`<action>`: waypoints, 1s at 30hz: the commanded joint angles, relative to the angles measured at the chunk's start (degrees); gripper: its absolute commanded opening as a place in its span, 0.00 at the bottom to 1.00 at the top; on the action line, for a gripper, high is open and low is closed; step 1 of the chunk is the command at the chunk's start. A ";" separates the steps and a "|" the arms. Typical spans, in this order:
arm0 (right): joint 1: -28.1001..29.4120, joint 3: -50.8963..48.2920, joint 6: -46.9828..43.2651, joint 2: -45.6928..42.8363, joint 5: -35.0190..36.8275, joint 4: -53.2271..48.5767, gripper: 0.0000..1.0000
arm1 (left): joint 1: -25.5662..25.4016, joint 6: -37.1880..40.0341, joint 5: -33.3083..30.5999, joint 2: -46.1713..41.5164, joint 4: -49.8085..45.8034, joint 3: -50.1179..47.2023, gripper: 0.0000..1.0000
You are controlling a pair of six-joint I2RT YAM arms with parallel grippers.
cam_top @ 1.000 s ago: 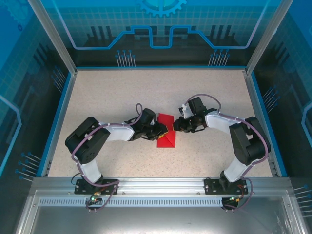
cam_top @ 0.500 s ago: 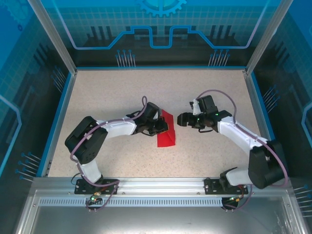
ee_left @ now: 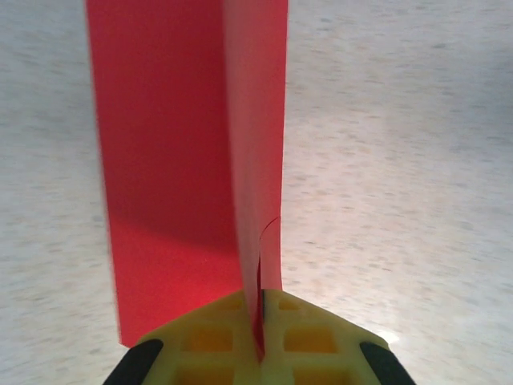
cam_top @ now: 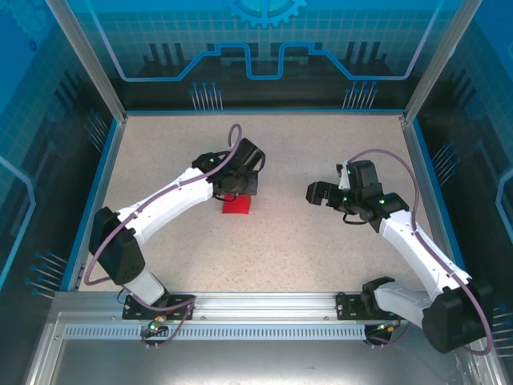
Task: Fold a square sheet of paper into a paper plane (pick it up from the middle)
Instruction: Turn over the paper at the center of the table.
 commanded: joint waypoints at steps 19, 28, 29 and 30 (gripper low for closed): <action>-4.82 -3.30 2.84 -2.60 1.16 -5.56 0.99 | -6.68 -11.89 -26.00 35.75 -22.44 20.13 0.05; -6.73 -3.87 3.81 -4.78 1.46 -6.54 0.99 | -6.98 -10.06 -15.20 37.84 -14.63 20.05 0.09; -6.85 -3.87 3.81 -4.97 1.36 -6.69 0.99 | -7.03 -9.73 -13.93 37.87 -13.82 20.08 0.11; -6.94 -3.79 3.83 -5.13 1.28 -6.78 0.99 | -7.03 -9.25 -12.49 37.80 -13.02 20.04 0.13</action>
